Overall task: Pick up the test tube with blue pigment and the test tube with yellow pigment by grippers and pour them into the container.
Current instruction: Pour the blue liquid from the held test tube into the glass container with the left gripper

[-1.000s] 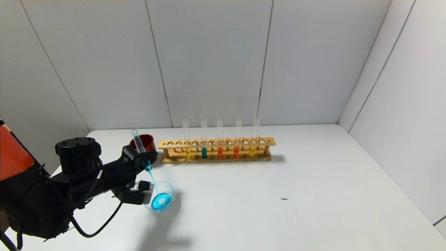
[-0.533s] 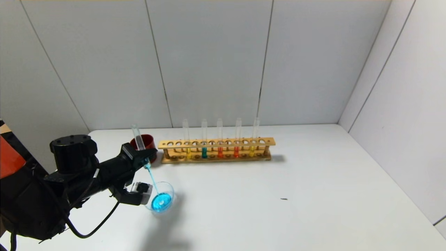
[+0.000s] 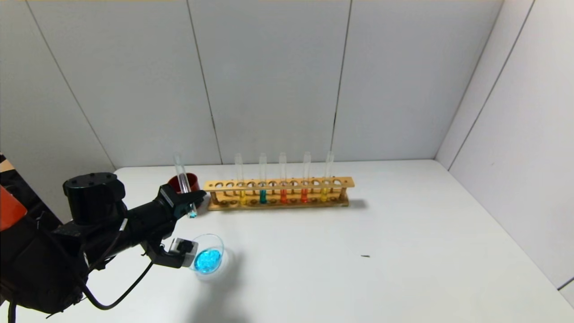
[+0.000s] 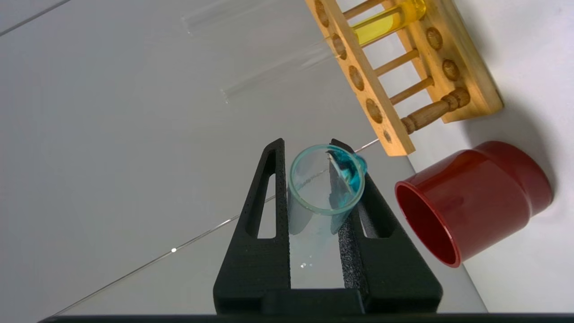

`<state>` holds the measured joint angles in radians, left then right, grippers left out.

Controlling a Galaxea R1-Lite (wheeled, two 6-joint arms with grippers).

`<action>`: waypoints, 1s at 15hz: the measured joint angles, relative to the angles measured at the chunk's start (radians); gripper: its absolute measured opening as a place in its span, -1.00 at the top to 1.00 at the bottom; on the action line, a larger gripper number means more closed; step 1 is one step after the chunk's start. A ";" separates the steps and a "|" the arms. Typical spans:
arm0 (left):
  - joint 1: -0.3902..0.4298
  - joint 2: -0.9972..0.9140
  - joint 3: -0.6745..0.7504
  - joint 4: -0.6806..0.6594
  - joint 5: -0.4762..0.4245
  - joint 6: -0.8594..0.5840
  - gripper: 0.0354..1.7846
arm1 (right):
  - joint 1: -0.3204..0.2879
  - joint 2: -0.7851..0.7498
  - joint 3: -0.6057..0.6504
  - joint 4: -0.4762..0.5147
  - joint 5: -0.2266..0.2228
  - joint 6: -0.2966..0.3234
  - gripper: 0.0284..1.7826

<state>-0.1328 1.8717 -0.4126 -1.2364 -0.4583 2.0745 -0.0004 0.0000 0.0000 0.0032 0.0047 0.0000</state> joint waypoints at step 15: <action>-0.001 -0.071 0.012 -0.005 0.005 0.193 0.64 | 0.000 0.000 0.000 0.000 -0.001 0.000 -0.96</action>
<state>-0.1340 1.8006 -0.4006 -1.2417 -0.4532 2.2672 -0.0004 0.0000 0.0000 0.0028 0.0038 0.0000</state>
